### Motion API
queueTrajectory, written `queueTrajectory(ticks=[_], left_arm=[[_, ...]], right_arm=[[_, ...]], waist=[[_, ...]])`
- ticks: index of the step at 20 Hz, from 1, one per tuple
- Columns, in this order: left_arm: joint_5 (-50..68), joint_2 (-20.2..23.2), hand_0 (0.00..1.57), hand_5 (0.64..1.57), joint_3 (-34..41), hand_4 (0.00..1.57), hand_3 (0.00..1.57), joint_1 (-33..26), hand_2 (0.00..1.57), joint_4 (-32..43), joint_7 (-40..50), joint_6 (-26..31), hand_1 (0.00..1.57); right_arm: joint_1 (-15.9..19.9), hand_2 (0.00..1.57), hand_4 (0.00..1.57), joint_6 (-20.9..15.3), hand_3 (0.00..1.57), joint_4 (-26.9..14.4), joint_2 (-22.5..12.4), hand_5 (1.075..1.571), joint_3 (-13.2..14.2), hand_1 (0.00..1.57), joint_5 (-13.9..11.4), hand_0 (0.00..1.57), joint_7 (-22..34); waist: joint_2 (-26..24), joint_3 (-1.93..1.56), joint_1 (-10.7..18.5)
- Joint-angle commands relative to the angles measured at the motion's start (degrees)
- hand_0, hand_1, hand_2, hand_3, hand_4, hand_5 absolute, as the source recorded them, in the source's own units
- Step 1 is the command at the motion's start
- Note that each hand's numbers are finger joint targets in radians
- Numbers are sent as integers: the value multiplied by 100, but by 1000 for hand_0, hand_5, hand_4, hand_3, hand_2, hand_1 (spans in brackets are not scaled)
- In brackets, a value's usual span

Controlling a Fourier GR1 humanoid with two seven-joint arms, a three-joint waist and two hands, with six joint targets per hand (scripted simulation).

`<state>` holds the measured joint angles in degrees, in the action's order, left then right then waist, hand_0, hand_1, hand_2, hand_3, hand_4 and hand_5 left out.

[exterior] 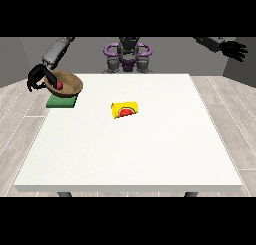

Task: Pick the cup and pour the ball into the bowl, then pick the bowl and place it on the pad

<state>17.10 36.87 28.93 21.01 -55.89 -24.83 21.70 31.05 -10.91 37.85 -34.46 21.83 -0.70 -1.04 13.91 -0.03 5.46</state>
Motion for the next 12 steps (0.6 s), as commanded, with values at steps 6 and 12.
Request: queueTrajectory(ticks=[6, 12], left_arm=[[182, 155, 0, 1551, -22, 1180, 0, 199, 0, -258, 375, 37, 0], [18, -688, 0, 1559, -866, 902, 0, 171, 0, -1315, 1332, -367, 0]], right_arm=[[466, 425, 0, 214, 649, -710, -167, 1460, 141, 0, 121, 0, 42], [430, 0, 0, 524, 0, -1000, -454, 1359, -11, 0, -37, 0, 378]], waist=[[151, -2, 174], [-819, -19, 149]])
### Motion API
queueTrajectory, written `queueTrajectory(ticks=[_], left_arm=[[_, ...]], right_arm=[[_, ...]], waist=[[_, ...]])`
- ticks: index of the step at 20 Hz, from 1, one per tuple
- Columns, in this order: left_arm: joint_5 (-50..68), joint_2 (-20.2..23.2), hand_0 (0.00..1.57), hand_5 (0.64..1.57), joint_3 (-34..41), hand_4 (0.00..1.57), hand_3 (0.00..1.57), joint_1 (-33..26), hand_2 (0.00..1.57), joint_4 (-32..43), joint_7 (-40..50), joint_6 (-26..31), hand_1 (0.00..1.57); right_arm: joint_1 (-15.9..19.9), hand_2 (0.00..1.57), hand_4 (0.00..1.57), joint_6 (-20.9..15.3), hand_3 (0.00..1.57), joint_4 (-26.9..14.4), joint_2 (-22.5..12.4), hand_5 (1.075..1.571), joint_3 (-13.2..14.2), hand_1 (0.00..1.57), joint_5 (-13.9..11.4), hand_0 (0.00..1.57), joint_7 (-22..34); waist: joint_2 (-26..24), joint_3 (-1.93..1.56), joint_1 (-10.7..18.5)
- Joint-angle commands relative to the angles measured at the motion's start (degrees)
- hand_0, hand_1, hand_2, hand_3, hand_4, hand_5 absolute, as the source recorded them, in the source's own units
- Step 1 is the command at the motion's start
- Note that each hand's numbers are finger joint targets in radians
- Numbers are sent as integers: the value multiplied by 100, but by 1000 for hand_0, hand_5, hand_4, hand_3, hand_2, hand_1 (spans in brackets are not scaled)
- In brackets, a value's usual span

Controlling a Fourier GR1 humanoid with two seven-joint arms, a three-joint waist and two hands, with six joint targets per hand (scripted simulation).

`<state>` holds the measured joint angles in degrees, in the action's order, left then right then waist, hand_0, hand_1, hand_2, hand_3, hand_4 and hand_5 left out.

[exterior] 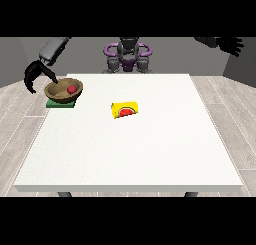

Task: Pick the cup and pour the ball into the bowl, then pick the bowl and place it on the pad

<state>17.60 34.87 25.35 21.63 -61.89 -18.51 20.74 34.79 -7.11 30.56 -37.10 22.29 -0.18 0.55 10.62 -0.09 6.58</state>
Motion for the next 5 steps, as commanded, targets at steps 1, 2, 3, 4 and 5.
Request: queueTrajectory(ticks=[1, 2, 3, 4, 5], left_arm=[[-234, -850, 0, 1559, -693, 902, 0, 8, 0, -644, 623, -564, 0], [-290, -921, 0, 1559, -752, 902, 0, 52, 0, -474, 723, -654, 0], [-255, -744, 0, 1559, -671, 902, 0, -15, 0, -384, 847, -561, 0], [-412, -827, 0, 1559, -757, 902, 0, -233, 0, -203, 769, -580, 0], [-483, -902, 0, 1559, -764, 902, 0, -319, 0, -147, 820, -739, 0]], right_arm=[[114, 0, 0, 52, 0, -111, 18, 1354, -233, 0, -179, 0, 436], [403, 0, 0, 339, 0, 49, -223, 1356, -356, 0, -226, 0, 807], [351, 0, 269, 440, 99, 152, -133, 1378, -316, 0, -127, 0, 721], [480, 0, 416, 635, 0, 346, 113, 1383, -396, 0, -42, 0, 777], [465, 0, 476, 473, 0, 487, 469, 1434, -460, 0, -26, 0, 723]], waist=[[-734, 0, -63], [-969, 8, -147], [-1209, 9, -200], [-1481, 15, -277], [-1804, 17, -359]])
